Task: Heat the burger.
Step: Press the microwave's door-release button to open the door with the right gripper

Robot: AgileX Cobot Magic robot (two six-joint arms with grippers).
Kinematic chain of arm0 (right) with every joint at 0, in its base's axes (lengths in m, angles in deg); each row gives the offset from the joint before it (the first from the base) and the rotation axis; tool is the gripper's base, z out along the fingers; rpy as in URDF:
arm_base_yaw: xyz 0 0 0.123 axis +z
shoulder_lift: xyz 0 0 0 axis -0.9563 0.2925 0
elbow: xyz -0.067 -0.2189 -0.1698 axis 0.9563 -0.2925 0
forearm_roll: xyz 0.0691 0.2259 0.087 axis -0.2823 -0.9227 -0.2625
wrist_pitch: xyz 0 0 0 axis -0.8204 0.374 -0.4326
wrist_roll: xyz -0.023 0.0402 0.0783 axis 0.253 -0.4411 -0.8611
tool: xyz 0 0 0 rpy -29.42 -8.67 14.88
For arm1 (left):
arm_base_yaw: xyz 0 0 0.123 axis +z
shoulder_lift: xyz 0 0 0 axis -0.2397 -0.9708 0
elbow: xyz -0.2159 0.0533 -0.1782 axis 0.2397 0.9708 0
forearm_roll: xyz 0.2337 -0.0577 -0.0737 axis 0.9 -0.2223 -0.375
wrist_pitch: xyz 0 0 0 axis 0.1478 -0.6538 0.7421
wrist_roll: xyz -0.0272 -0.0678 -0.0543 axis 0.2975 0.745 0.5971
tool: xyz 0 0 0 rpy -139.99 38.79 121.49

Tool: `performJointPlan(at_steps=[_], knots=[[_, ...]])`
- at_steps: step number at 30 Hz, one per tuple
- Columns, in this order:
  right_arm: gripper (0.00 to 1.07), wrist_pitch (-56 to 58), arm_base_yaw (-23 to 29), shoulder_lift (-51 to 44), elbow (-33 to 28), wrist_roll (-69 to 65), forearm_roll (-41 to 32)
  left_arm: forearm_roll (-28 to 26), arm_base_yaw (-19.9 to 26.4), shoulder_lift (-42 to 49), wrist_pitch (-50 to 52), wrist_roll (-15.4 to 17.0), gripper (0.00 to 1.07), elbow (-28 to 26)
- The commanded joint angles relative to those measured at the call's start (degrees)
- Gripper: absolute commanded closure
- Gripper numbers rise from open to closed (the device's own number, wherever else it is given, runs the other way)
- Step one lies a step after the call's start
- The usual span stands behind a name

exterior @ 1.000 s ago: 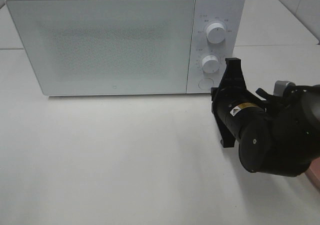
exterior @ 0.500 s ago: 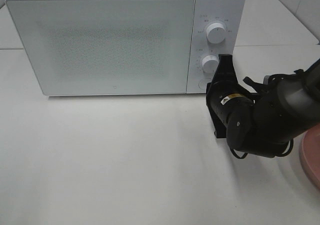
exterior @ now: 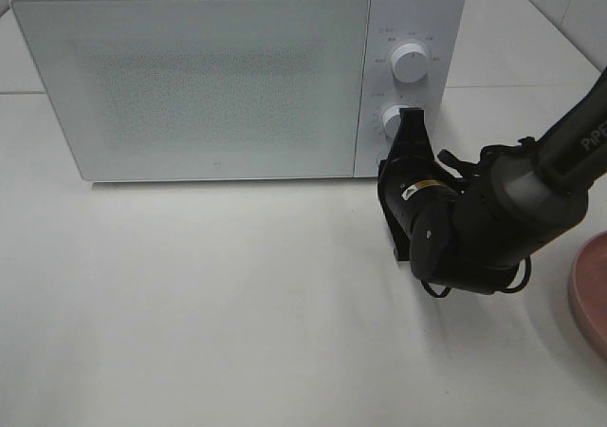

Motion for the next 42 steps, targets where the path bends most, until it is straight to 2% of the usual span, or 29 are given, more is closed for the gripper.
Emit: performJointPlan(at_steps=[1, 16, 28, 42], knots=[[1.07, -0.17, -0.29, 0.06, 0.57, 0.46, 0.29, -0.23, 0.06, 1.32, 0.52, 0.17, 0.07, -0.06], [1.07, 0.29, -2.92, 1.66, 2.46, 1.78, 1.55, -0.23, 0.06, 1.32, 0.52, 0.17, 0.07, -0.06], [1.07, 1.43, -2.98, 3.72, 5.67, 2.75, 1.55, -0.23, 0.06, 1.32, 0.52, 0.17, 0.07, -0.06], [1.07, -0.92, -3.04, 3.84, 6.42, 2.86, -0.23, -0.23, 0.06, 1.32, 0.52, 0.17, 0.07, -0.06]])
